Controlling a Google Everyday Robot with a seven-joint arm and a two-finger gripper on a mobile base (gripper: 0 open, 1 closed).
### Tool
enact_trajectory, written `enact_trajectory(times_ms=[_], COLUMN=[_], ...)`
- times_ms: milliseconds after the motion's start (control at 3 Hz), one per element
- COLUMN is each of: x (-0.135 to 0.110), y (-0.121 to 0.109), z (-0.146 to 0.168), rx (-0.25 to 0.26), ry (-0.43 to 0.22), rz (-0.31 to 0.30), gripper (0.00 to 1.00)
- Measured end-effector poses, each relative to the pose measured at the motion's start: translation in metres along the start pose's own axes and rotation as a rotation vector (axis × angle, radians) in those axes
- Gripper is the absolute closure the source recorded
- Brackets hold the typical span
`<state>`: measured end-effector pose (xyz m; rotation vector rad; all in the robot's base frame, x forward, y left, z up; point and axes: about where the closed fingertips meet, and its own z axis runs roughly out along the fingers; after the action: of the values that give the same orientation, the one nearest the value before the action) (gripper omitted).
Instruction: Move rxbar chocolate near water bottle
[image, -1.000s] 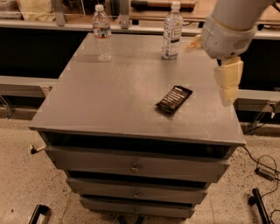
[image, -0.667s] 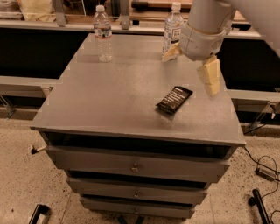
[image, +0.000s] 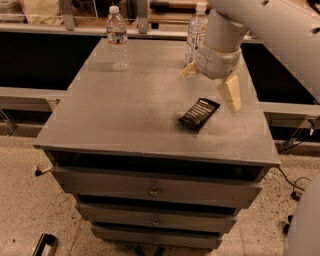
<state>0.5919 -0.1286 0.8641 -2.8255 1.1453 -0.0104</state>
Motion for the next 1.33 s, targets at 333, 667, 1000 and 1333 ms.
enact_trajectory(times_ms=[333,667,1000,1333], x=[-0.001,-0.004,-0.005,-0.005], y=[0.002,0.008,0.009,0.008], z=[0.022,0.042,0.04,0.035], rx=[-0.021,-0.056,-0.066,-0.066], ry=[-0.009,0.001,0.015,0.015], rz=[-0.029,-0.04,-0.037,-0.038], gripper=[0.12,0.36,0.59,0.82])
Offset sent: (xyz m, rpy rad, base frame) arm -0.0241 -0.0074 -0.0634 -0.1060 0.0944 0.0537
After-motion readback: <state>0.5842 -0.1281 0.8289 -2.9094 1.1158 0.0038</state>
